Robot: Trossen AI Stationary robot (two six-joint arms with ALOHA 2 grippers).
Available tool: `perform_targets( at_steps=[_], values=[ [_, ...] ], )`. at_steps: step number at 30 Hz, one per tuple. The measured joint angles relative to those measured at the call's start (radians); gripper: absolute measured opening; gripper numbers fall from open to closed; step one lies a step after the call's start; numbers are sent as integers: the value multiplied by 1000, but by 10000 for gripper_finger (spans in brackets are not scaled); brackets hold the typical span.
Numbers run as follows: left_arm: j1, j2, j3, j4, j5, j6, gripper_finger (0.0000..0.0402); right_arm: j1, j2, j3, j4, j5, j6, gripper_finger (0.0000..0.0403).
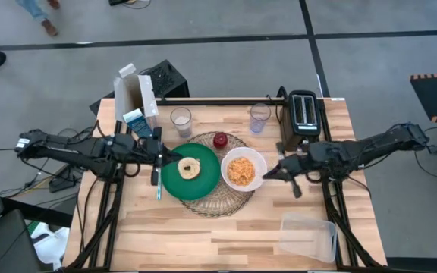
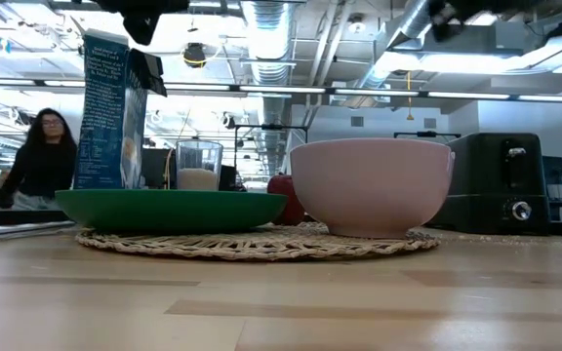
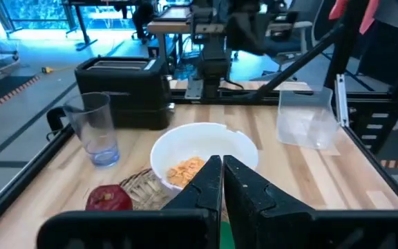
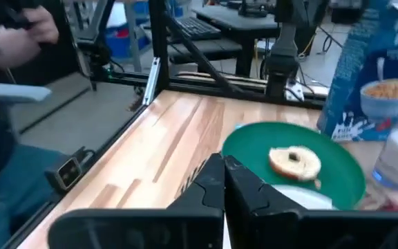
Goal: Arrange a breakfast setting
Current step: Return to Home Position
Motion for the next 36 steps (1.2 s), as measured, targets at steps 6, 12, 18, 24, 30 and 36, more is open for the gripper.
perform_targets(
  at_steps=[6, 12, 18, 24, 30, 36],
  values=[
    [19, -19, -120, 153, 13, 13, 0, -15, -255, -197, 44, 20, 82, 44],
    [19, -76, -307, 331, 48, -30, 0, -15, -446, -298, 30, 29, 119, 70],
    [19, -202, -401, 335, 19, -59, 0, -15, -574, -367, 14, 76, 118, 46],
    [19, -353, -470, 326, 16, -61, 0, -15, -660, -417, -6, 78, 116, 25],
    [18, -483, -527, 288, 11, -63, 0, -16, -713, -477, 2, 107, 115, 35],
    [18, -595, -560, 210, 7, -45, 0, -16, -750, -574, 42, 108, 132, 34]
  ],
)
